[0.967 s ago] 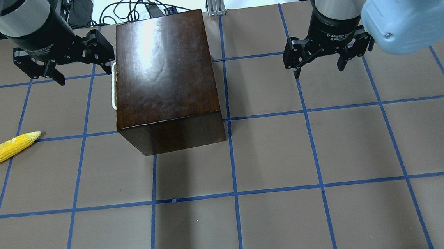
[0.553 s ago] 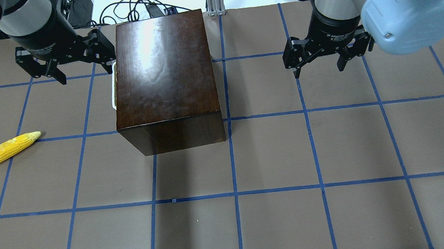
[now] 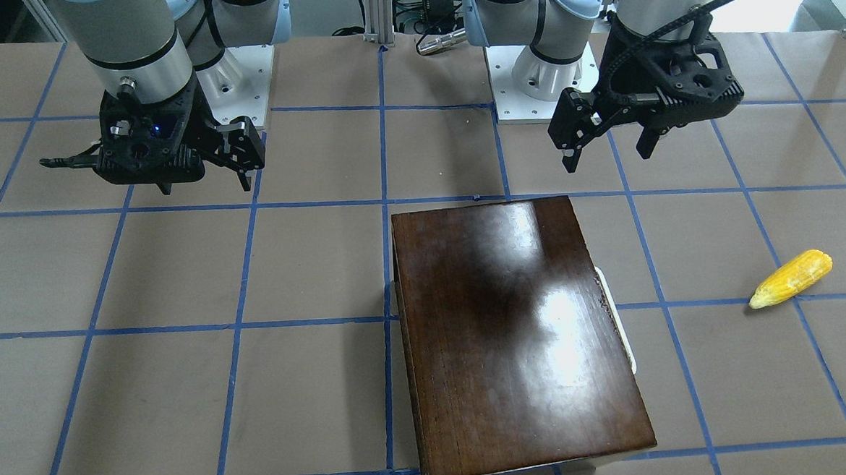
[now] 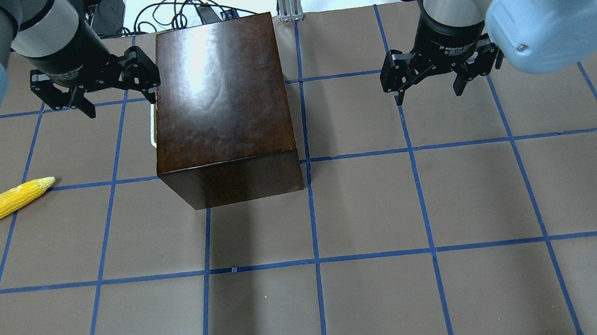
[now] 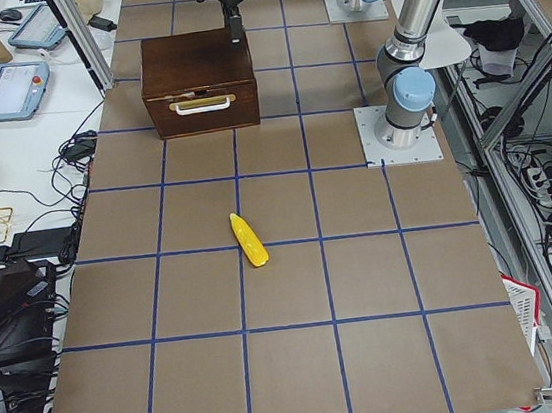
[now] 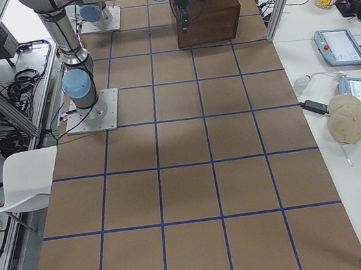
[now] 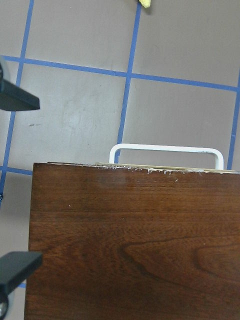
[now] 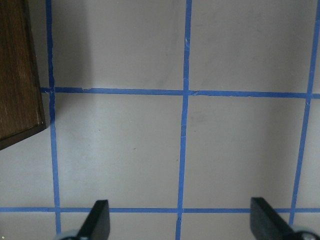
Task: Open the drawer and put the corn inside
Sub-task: 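Lower the left gripper beside the white drawer handle of the wooden cabinet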
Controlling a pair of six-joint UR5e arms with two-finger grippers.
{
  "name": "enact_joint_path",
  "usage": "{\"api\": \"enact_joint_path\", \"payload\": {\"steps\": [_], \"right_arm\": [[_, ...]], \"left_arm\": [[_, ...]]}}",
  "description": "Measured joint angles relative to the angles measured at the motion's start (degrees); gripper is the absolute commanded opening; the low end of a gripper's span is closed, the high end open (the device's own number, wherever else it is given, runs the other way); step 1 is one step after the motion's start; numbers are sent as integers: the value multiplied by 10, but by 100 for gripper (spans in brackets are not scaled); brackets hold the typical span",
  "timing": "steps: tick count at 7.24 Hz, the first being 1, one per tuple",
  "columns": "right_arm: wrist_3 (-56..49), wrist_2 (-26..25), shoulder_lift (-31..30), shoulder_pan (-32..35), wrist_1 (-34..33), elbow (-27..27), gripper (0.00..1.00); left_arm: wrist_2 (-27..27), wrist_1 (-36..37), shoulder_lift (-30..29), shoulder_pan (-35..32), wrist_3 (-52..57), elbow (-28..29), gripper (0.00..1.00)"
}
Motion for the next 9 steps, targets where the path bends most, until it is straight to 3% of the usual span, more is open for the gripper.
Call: {"api": "enact_joint_path", "payload": {"steps": [5,9], "right_arm": [[0,0,0,0,0,0,100],[0,0,0,0,0,0,100]], "left_arm": [[0,9,-7,-10,-11,-4,100],[3,-29,-2,-4,25,4,100]]}}
